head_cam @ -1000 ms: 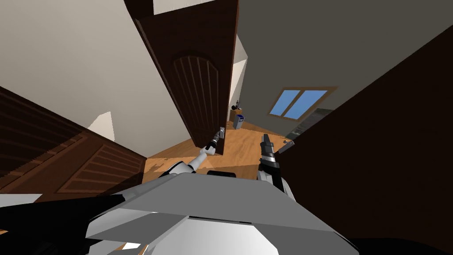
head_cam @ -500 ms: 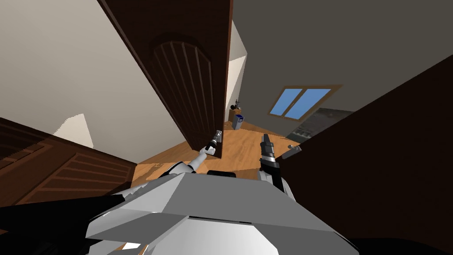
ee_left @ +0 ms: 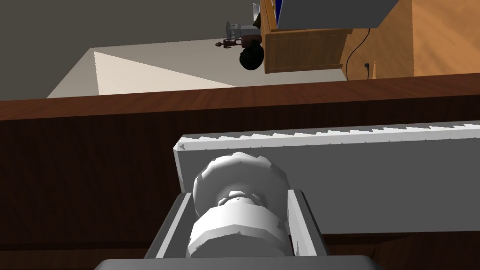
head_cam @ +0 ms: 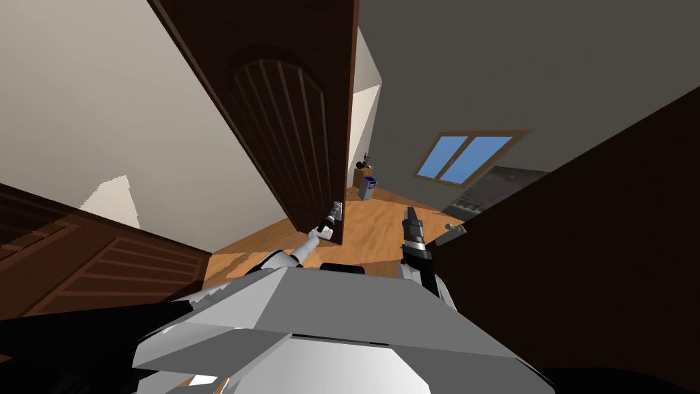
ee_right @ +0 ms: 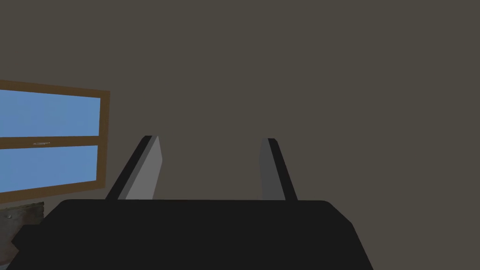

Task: Push the door open

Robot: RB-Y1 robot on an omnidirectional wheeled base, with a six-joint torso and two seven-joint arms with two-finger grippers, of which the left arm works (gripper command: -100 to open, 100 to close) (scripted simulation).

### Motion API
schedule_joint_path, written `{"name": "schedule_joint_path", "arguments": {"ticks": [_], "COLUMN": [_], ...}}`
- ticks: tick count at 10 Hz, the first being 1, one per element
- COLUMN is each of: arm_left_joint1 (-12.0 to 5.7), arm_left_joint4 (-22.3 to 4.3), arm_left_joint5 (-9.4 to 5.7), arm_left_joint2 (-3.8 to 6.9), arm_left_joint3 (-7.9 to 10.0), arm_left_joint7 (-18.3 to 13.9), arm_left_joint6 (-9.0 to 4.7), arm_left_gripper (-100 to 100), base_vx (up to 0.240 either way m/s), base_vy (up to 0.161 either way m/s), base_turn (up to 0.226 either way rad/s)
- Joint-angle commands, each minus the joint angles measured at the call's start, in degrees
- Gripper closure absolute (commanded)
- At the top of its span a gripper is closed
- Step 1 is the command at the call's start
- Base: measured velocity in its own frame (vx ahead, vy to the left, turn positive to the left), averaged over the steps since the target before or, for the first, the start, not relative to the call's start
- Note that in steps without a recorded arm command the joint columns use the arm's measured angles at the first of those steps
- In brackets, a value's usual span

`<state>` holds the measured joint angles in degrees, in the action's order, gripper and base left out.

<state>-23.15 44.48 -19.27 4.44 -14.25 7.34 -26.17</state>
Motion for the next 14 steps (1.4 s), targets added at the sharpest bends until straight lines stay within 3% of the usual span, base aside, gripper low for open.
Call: {"name": "schedule_joint_path", "arguments": {"ticks": [1,5,12,14], "arm_left_joint1": [-0.03,-0.02,-0.35,-0.35], "arm_left_joint4": [0.1,-0.4,-1.5,-1.5], "arm_left_joint5": [-0.01,-0.39,-1.44,-1.44], "arm_left_joint2": [0.01,0.6,2.0,2.0], "arm_left_joint3": [0.03,1.53,5.88,5.88], "arm_left_joint7": [0.0,0.4,1.5,1.5], "arm_left_joint6": [-0.06,0.02,-0.05,-0.05], "arm_left_gripper": [100,100,100,100], "base_vx": [-0.008,0.083,0.185,0.093], "base_vy": [0.001,-0.068,-0.108,-0.059], "base_turn": [0.004,0.035,0.055,0.025]}}
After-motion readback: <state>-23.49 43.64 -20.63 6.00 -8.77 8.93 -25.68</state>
